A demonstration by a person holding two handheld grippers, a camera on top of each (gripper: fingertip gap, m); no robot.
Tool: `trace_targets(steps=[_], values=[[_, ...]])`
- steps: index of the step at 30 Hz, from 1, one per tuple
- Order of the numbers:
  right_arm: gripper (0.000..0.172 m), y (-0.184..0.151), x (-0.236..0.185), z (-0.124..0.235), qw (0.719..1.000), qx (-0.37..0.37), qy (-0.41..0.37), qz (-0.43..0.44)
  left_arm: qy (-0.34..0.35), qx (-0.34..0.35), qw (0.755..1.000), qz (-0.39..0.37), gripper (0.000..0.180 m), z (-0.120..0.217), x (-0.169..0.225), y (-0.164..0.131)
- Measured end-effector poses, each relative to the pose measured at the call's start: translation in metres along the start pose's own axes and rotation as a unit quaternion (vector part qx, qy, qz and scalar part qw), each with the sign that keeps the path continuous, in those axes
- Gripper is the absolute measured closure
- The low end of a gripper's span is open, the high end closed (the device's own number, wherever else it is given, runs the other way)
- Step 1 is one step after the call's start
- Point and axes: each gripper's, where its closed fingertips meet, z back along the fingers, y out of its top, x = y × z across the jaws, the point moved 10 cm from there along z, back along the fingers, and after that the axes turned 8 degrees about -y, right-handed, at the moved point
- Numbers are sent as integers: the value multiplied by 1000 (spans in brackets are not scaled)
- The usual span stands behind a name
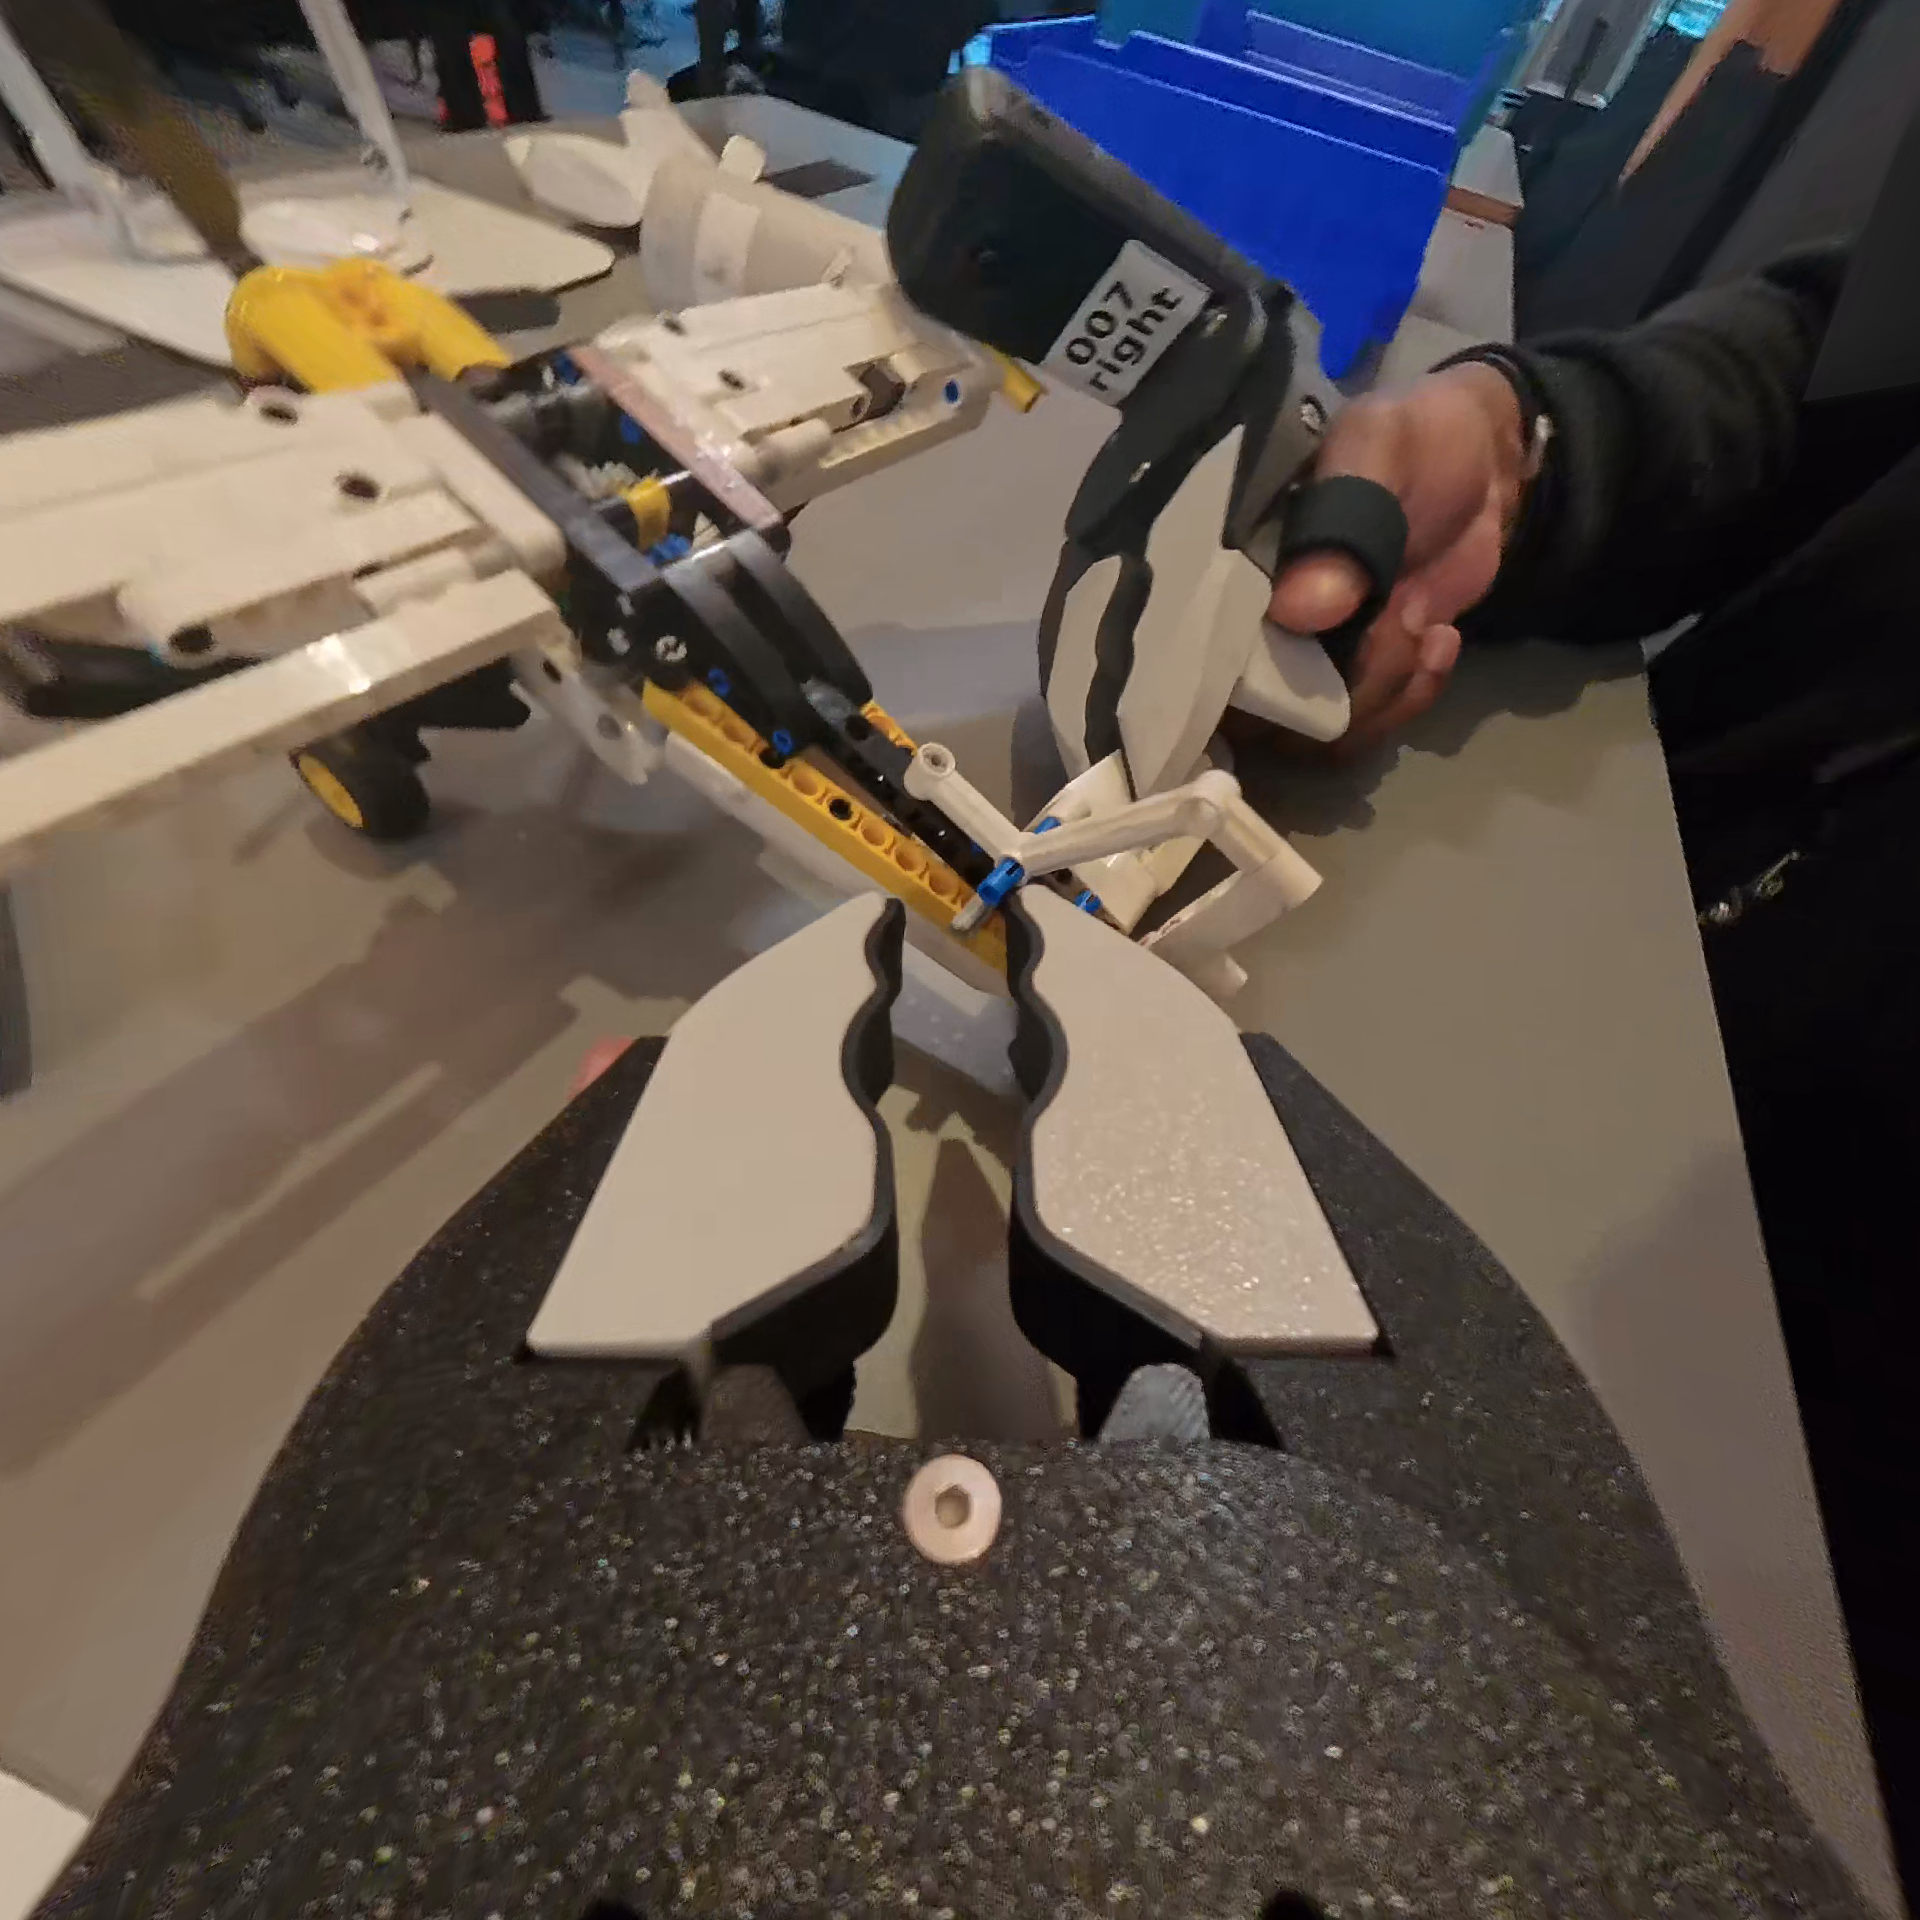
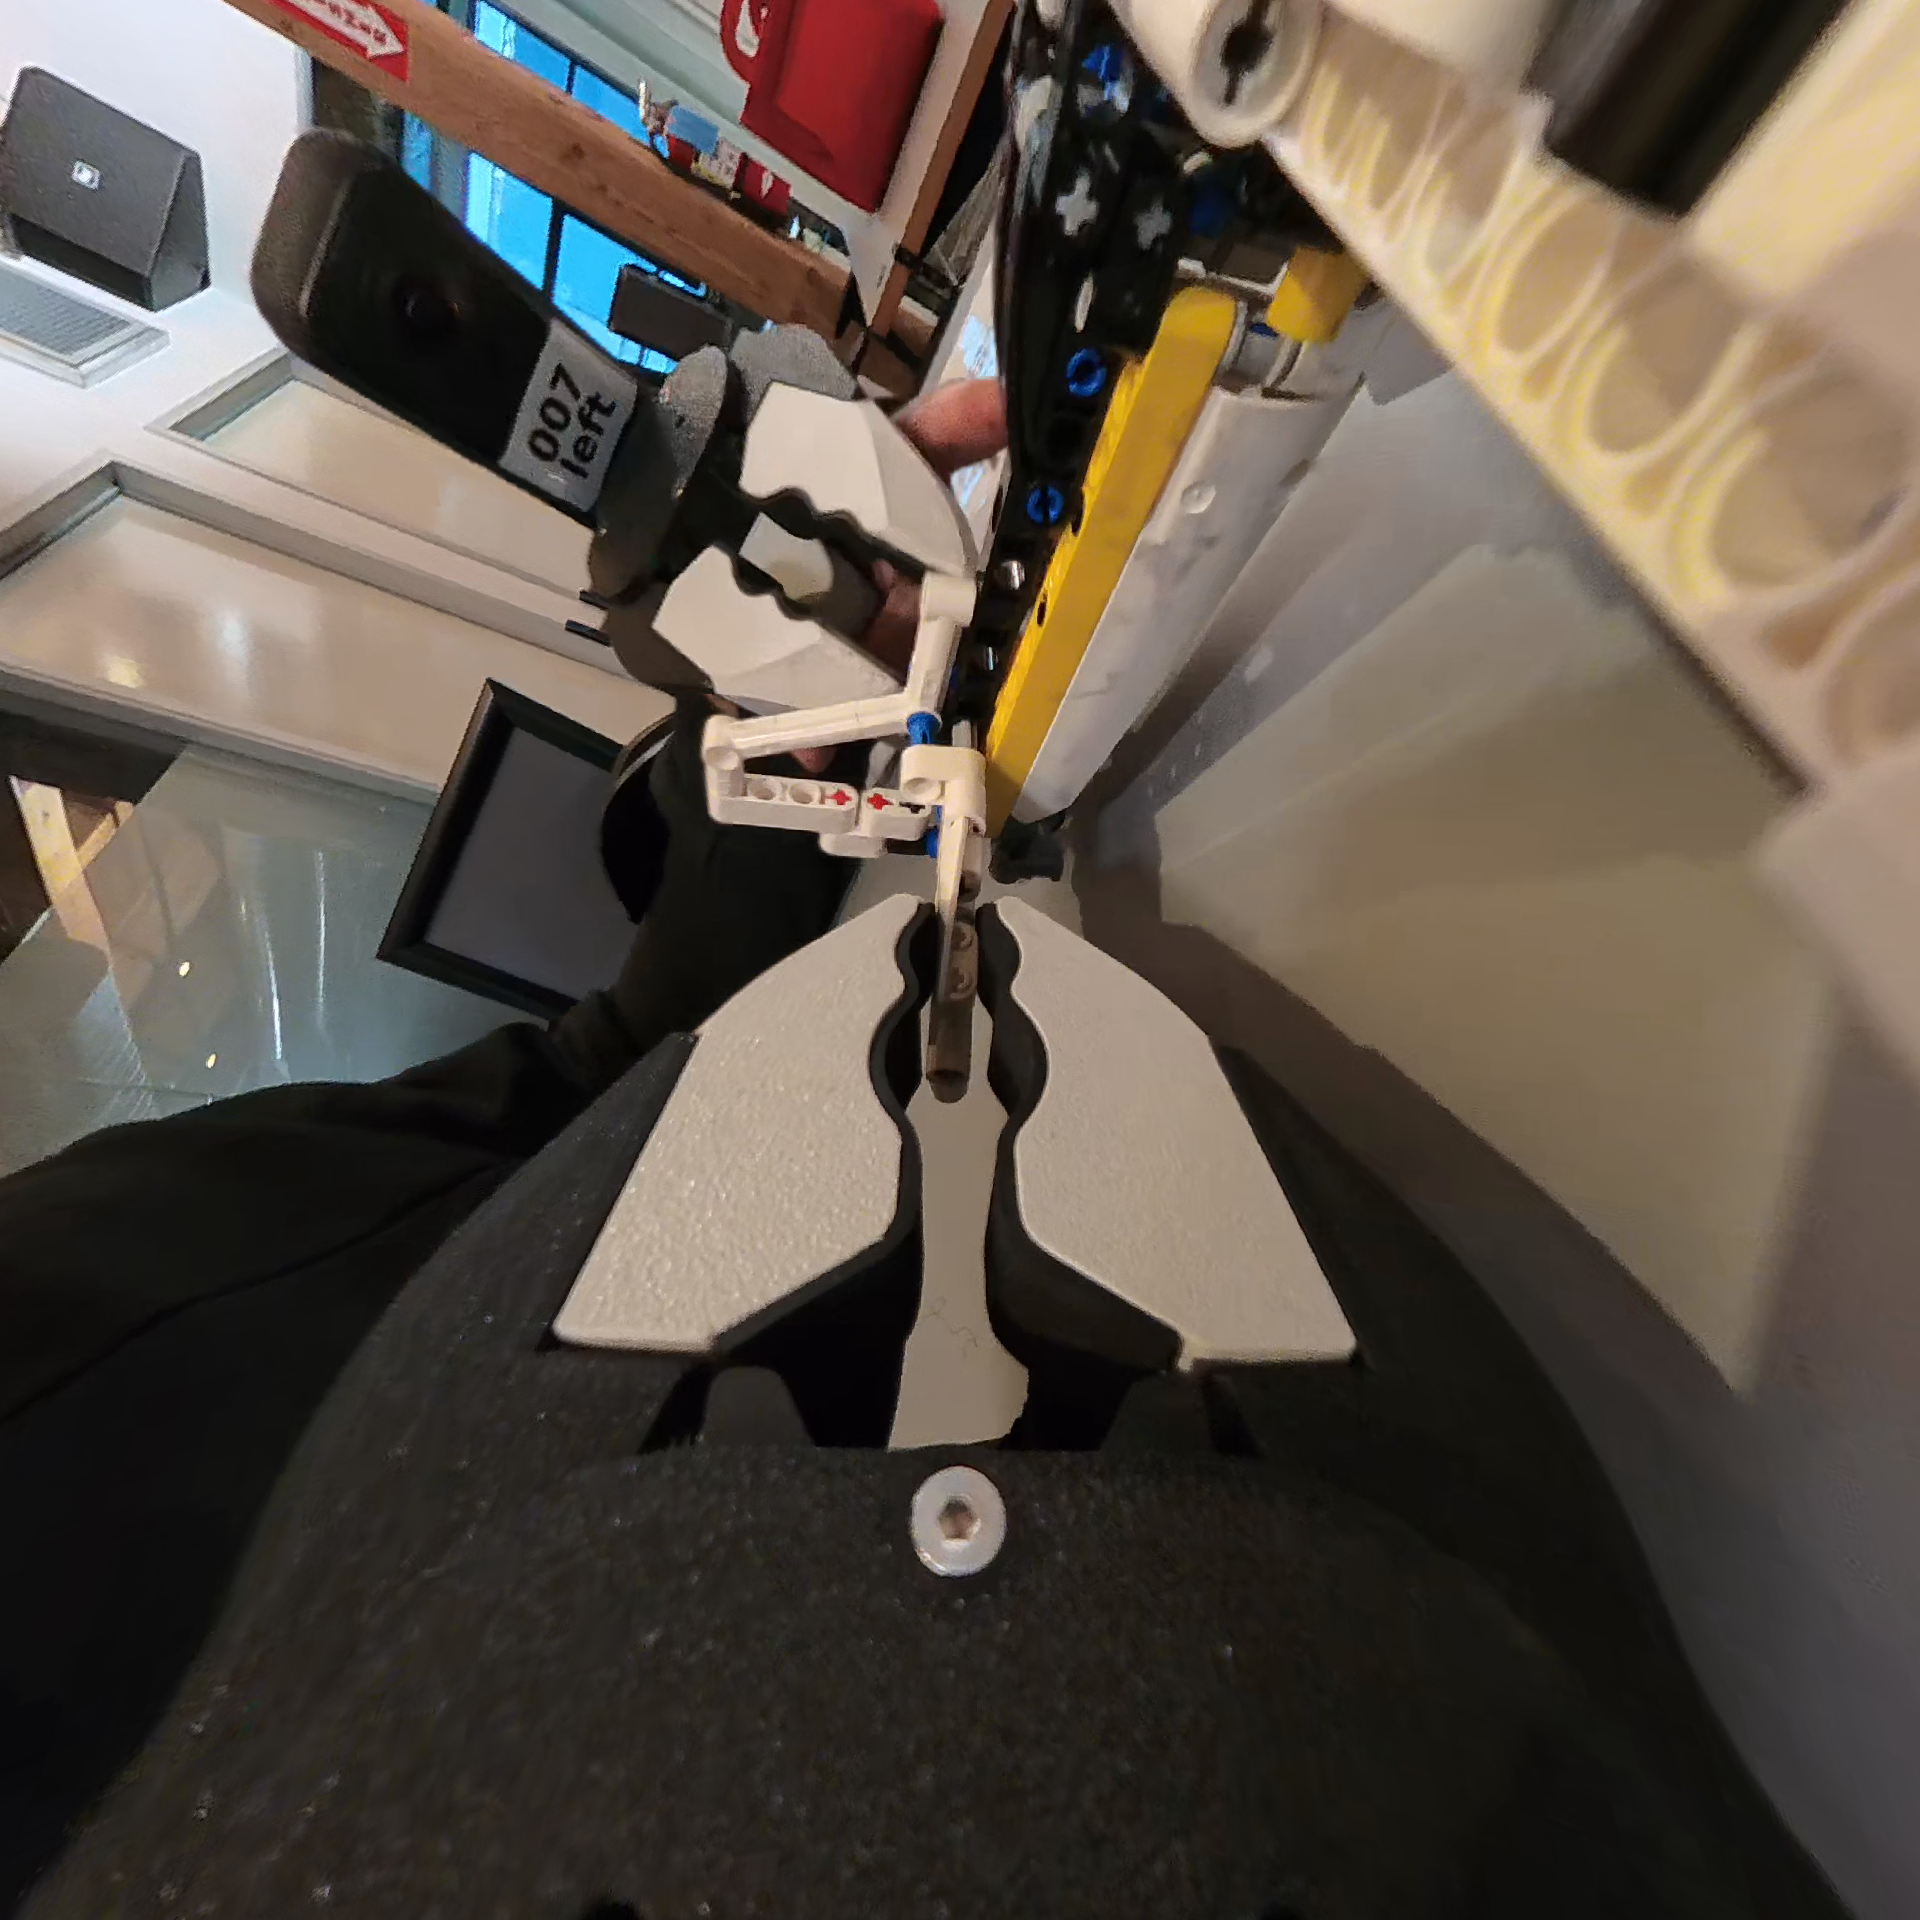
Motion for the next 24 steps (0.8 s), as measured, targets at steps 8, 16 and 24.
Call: trace_targets(steps=[8, 16, 24], values=[[164, 3, 2, 9, 999, -26, 38, 24, -55, 18, 992, -114, 173, -6, 5, 5], [164, 5, 3, 16, 995, -53, 68, 50, -68, 24, 986, -152, 169, -12, 6, 8], [164, 7, 3, 17, 991, -77, 85, 70, -87, 25, 981, -174, 175, -16, 9, 8]])
